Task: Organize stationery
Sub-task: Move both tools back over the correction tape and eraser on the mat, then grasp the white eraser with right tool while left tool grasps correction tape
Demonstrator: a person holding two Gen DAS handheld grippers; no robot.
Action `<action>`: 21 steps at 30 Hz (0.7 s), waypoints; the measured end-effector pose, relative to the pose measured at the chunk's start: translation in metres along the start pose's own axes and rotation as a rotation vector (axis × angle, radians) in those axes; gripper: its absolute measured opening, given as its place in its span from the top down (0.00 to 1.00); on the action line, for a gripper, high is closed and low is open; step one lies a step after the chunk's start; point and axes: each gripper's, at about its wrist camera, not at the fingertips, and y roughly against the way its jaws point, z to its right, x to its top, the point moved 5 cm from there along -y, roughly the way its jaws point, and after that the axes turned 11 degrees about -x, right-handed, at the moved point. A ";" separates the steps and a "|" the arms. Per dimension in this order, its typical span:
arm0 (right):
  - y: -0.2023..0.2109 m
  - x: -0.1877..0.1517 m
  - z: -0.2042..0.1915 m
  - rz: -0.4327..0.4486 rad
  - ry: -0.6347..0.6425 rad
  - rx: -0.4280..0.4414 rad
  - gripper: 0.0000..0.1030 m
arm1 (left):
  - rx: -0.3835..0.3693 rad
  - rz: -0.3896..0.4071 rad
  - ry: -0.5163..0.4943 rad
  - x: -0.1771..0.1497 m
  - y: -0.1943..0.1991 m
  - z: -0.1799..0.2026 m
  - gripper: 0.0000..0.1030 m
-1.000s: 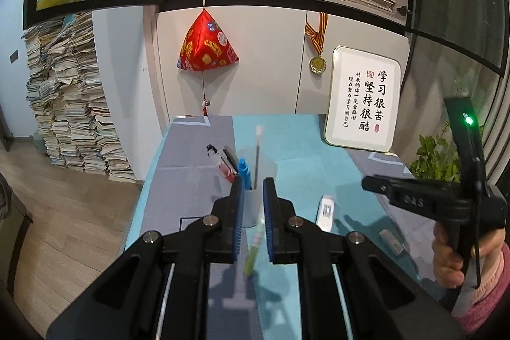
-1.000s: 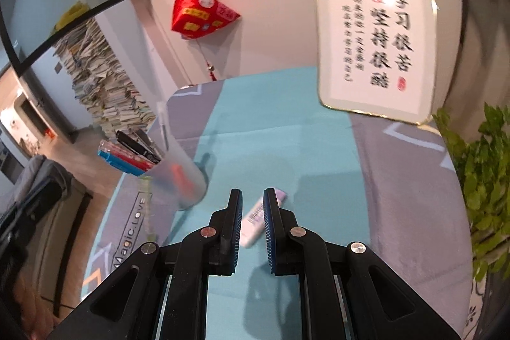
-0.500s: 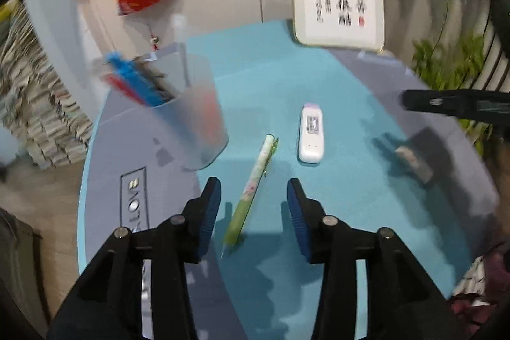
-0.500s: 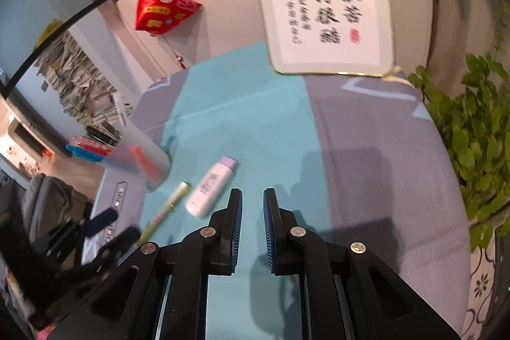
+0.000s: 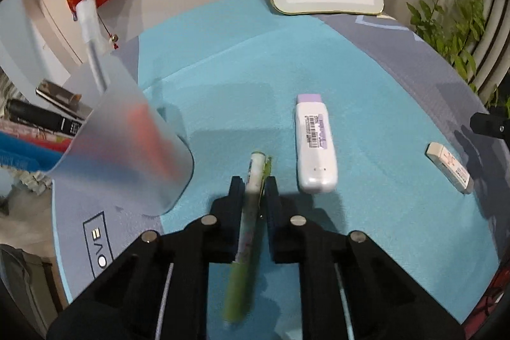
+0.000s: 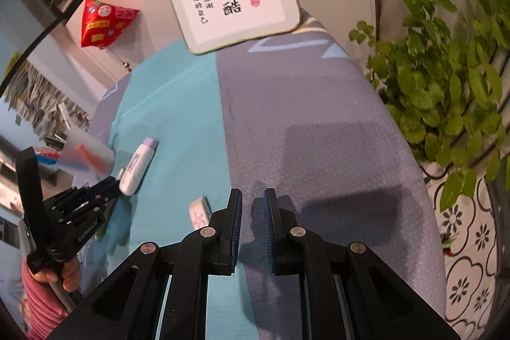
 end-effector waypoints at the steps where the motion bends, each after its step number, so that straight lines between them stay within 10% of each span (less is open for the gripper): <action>1: -0.001 -0.001 0.001 -0.005 -0.002 0.001 0.88 | 0.004 -0.001 -0.005 0.000 -0.001 0.002 0.91; 21: -0.009 -0.026 -0.042 -0.003 0.181 -0.035 0.88 | 0.065 0.386 0.071 0.028 0.143 0.007 0.91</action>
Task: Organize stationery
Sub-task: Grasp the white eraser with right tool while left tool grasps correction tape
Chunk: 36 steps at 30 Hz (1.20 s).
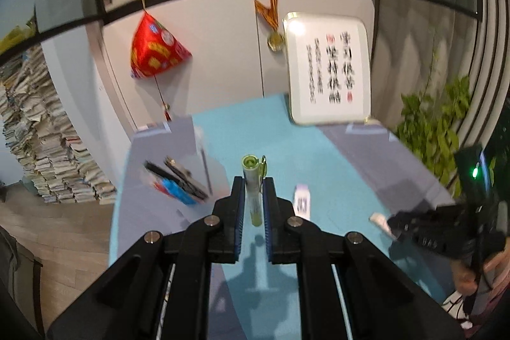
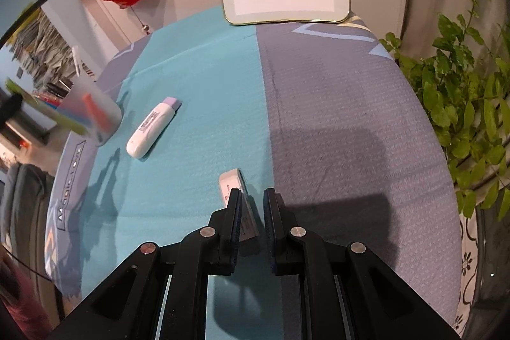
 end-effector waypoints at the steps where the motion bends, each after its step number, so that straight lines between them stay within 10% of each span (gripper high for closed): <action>1: 0.000 0.000 0.000 -0.001 -0.003 0.001 0.88 | 0.008 0.011 -0.001 0.005 0.001 -0.001 0.91; 14: 0.001 -0.001 0.001 -0.001 -0.005 -0.002 0.88 | 0.128 0.132 0.058 0.072 0.013 -0.055 0.92; 36: 0.001 0.004 0.001 -0.006 -0.004 -0.027 0.88 | 0.106 -0.061 0.135 0.034 -0.057 -0.084 0.90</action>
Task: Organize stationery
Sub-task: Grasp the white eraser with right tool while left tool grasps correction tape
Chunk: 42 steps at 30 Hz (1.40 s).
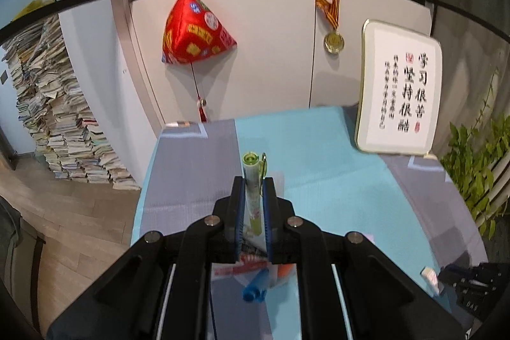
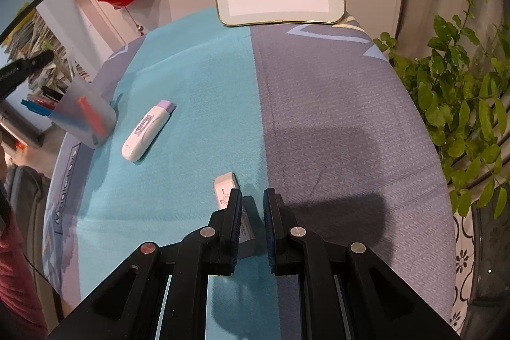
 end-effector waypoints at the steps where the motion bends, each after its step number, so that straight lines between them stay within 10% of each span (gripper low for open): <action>1: 0.000 0.000 0.000 0.000 0.002 0.000 0.88 | -0.004 -0.007 0.000 -0.002 0.001 0.000 0.90; 9: 0.003 -0.004 -0.005 0.000 0.014 0.021 0.88 | -0.019 0.028 -0.007 -0.005 0.030 0.007 0.88; 20: 0.002 -0.007 -0.011 -0.001 0.053 0.001 0.80 | -0.112 0.059 -0.171 -0.040 0.063 0.067 0.63; 42: -0.008 0.001 -0.017 0.036 0.139 -0.036 0.83 | -0.180 -0.251 -0.161 -0.102 -0.074 0.111 0.59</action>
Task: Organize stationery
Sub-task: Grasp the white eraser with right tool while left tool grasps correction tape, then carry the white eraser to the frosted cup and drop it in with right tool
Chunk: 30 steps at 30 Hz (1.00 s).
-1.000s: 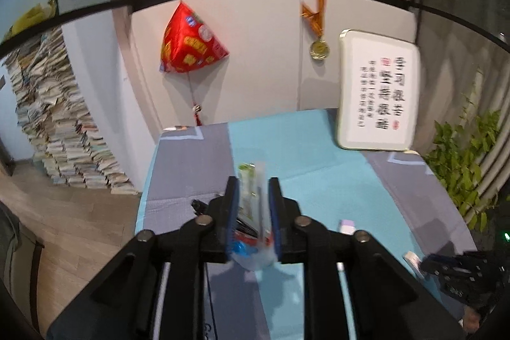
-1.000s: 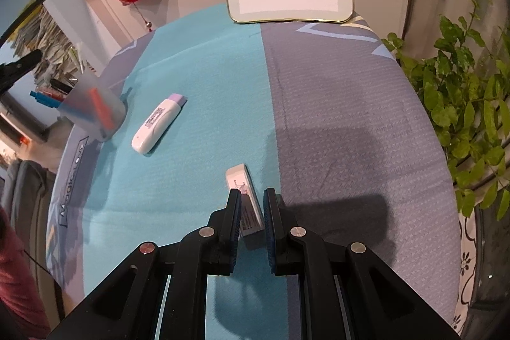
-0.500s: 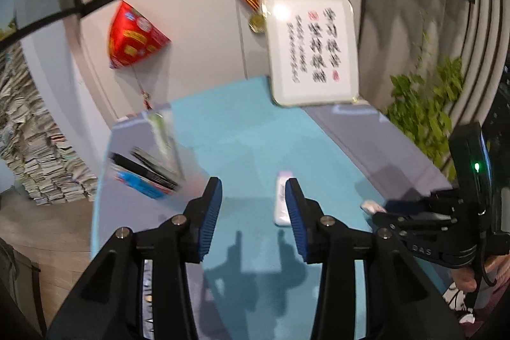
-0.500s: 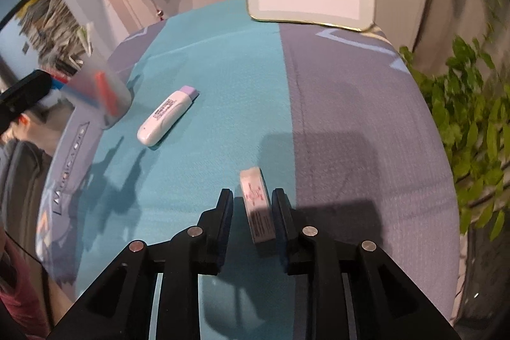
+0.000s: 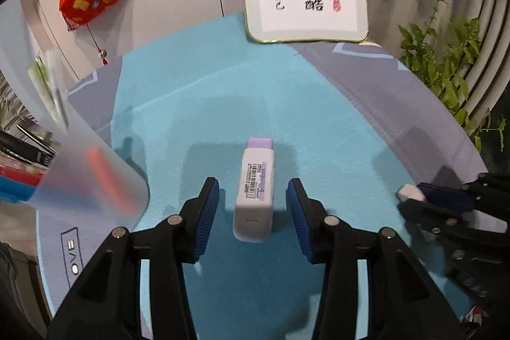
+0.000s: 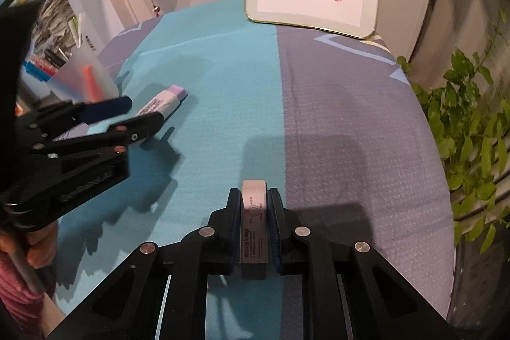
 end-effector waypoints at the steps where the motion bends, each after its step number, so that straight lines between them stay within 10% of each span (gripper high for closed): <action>1: 0.000 0.000 0.001 -0.001 -0.006 0.002 0.83 | 0.001 -0.004 0.001 -0.001 -0.003 0.000 0.59; 9: 0.001 0.002 0.002 0.005 -0.031 0.017 0.83 | 0.012 0.007 0.039 0.000 -0.013 -0.006 0.60; 12: 0.002 0.002 0.001 0.008 -0.034 0.015 0.83 | -0.011 0.002 0.046 0.000 -0.013 -0.004 0.77; 30: 0.029 0.008 -0.018 0.058 -0.012 0.013 0.83 | -0.005 0.115 0.113 -0.052 0.065 -0.012 0.77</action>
